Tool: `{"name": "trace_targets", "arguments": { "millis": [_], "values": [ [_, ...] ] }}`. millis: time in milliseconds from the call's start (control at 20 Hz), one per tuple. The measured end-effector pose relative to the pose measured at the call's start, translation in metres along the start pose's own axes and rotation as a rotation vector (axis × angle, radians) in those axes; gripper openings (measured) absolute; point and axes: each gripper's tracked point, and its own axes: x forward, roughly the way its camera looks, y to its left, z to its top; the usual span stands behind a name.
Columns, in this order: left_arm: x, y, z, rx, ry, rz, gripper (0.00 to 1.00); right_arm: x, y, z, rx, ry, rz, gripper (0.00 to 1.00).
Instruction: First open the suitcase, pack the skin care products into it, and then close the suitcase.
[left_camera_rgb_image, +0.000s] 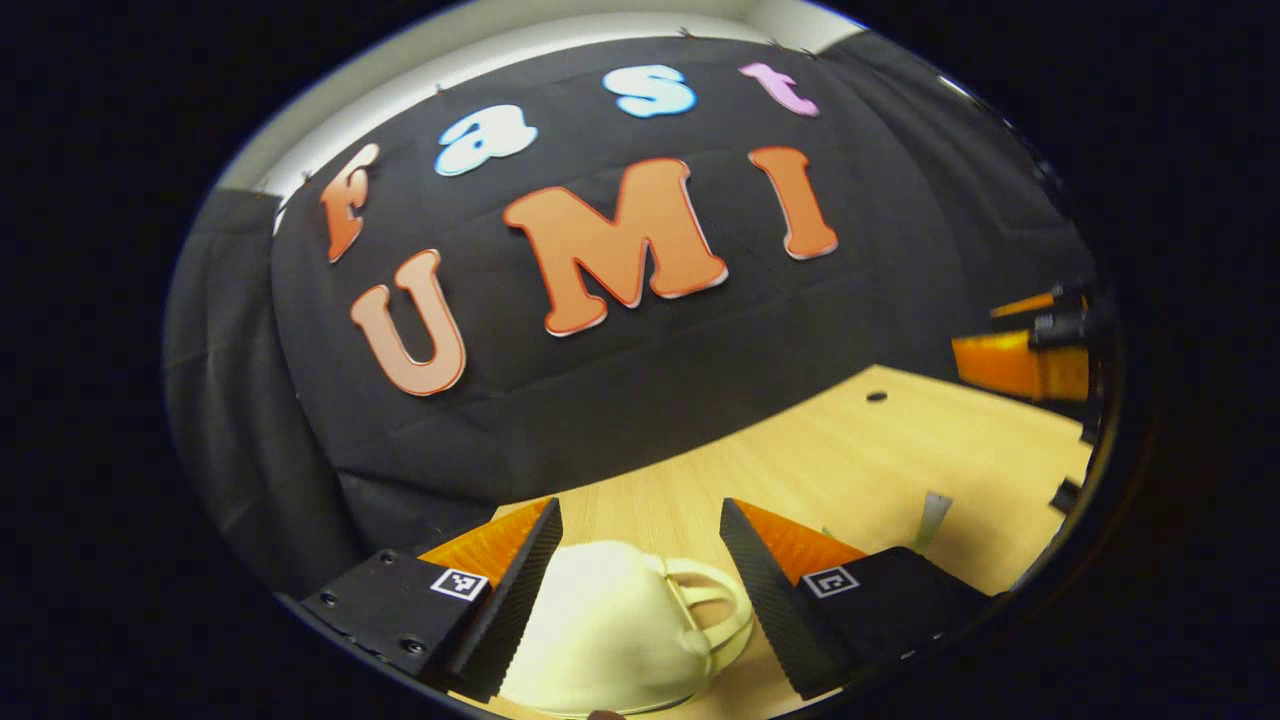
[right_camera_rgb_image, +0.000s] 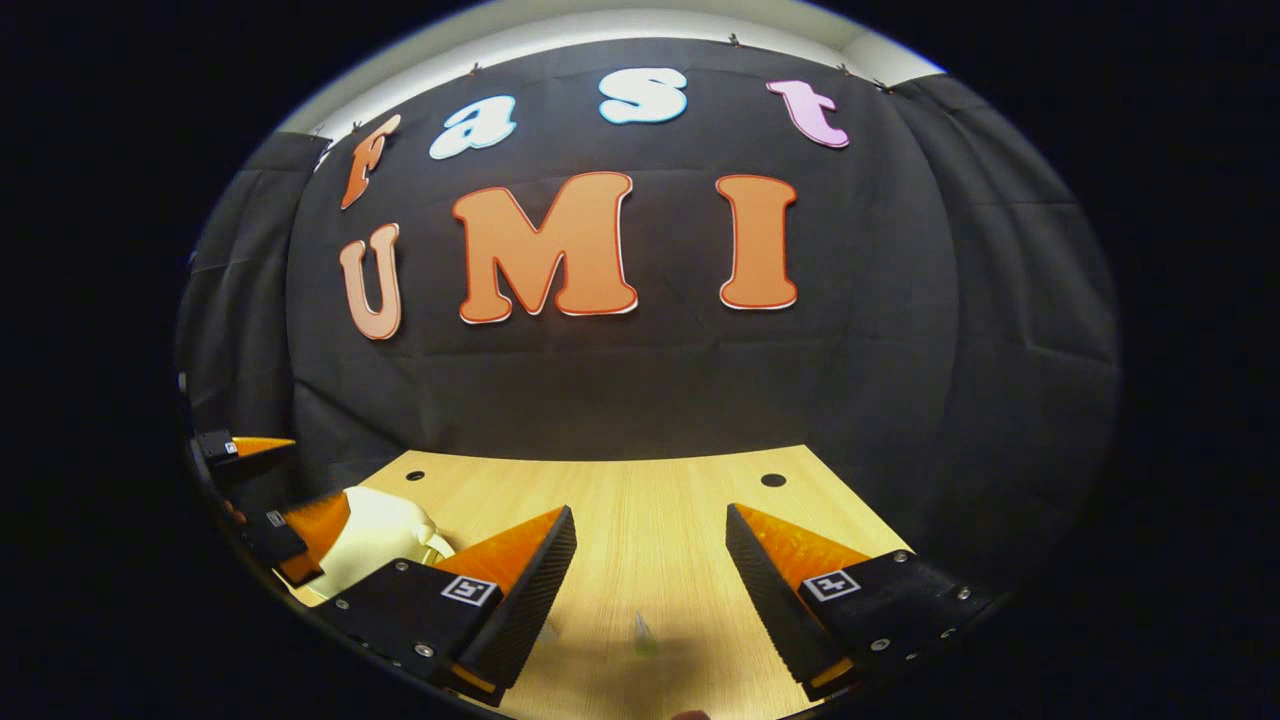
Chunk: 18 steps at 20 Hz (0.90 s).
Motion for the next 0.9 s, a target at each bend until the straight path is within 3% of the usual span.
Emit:
{"name": "trace_targets", "arguments": {
  "millis": [150,500,900],
  "values": [
    [0.008,-0.021,-0.030,0.119,0.081,-0.052,0.98,-0.002,-0.016,-0.016,0.030,0.043,-0.035,0.96],
    [0.024,-0.071,-0.077,0.470,0.124,-0.160,0.98,-0.008,-0.052,-0.037,0.071,0.100,-0.101,0.95],
    [0.049,-0.088,-0.131,0.747,0.239,-0.221,0.98,-0.011,-0.080,-0.058,0.127,0.157,-0.153,0.95]
  ]
}}
